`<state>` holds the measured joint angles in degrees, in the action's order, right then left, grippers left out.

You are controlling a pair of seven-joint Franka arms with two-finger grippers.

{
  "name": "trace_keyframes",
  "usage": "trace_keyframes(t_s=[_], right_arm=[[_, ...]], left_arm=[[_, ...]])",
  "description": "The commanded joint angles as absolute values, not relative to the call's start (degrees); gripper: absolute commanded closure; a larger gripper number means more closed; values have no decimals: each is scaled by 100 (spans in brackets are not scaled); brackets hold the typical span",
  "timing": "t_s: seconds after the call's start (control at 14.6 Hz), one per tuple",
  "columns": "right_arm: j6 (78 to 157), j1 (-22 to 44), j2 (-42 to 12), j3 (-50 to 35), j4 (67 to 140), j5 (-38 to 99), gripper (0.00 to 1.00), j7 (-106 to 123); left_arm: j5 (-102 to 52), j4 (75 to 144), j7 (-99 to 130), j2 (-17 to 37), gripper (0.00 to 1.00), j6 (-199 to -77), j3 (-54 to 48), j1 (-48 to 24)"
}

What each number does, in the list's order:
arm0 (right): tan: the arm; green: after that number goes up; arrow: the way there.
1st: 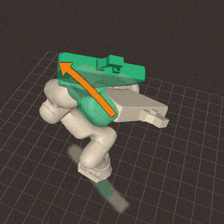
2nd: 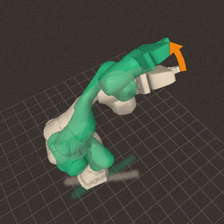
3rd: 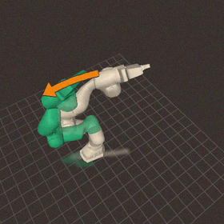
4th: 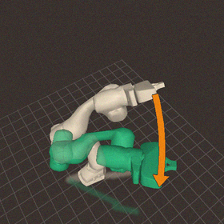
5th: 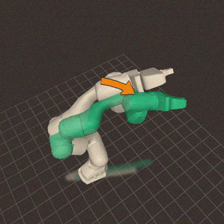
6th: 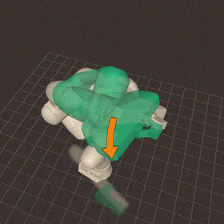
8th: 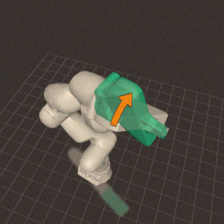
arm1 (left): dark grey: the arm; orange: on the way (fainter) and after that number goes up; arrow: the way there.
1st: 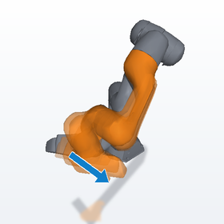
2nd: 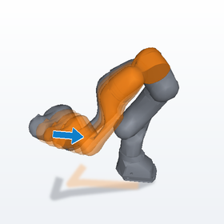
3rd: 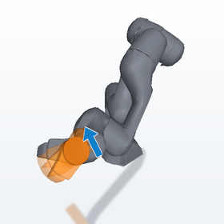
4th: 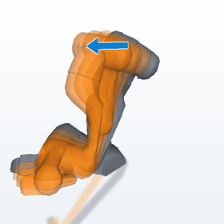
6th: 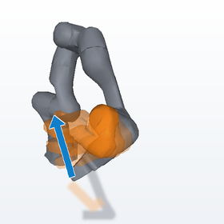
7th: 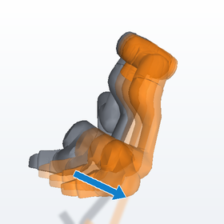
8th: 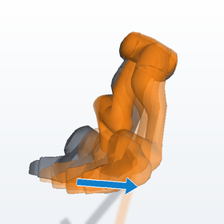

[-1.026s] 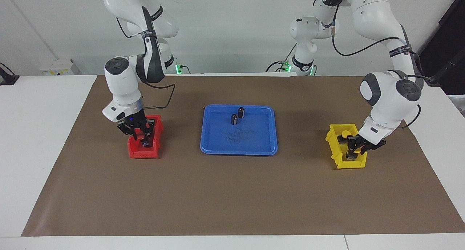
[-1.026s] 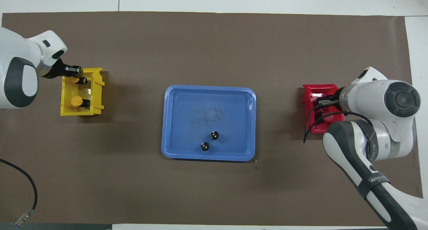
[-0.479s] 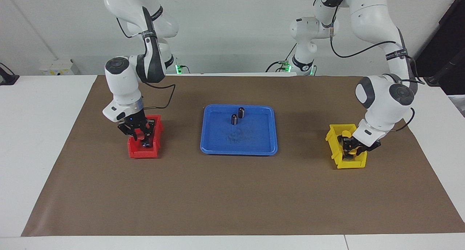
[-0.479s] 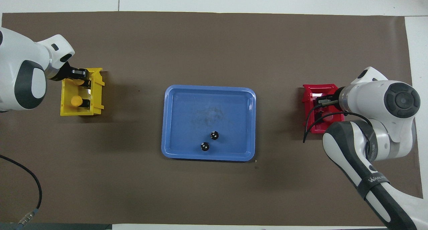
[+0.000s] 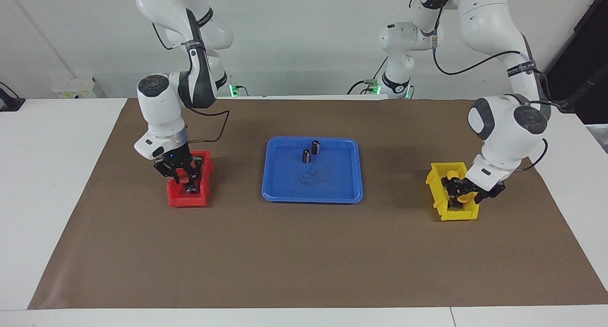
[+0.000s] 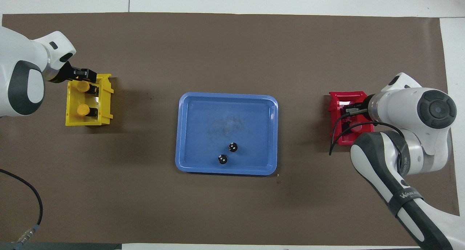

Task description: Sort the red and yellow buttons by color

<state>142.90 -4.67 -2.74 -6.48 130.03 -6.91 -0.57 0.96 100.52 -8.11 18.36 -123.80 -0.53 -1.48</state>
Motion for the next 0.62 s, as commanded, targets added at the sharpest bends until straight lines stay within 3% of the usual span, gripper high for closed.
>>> trace_keyframes(t_s=[0.0, 0.07, 0.34, 0.55], right_arm=[[14467, -501, -220, -686, 13113, -580, 61, 88], [14475, -501, -255, -686, 13122, -571, 61, 105], [14511, -484, -378, -686, 13078, -580, 58, 88], [14458, -483, -378, -686, 13052, -580, 21, 97]], left_arm=[[70, 9485, -905, 1732, 15, -11552, -26, -150], [62, 9257, -905, 1662, 1, -11149, -35, -141], [-9, 8429, -914, 1408, 0, -9644, -79, -202], [-53, 8464, -905, 784, 0, -9230, -70, -281]])
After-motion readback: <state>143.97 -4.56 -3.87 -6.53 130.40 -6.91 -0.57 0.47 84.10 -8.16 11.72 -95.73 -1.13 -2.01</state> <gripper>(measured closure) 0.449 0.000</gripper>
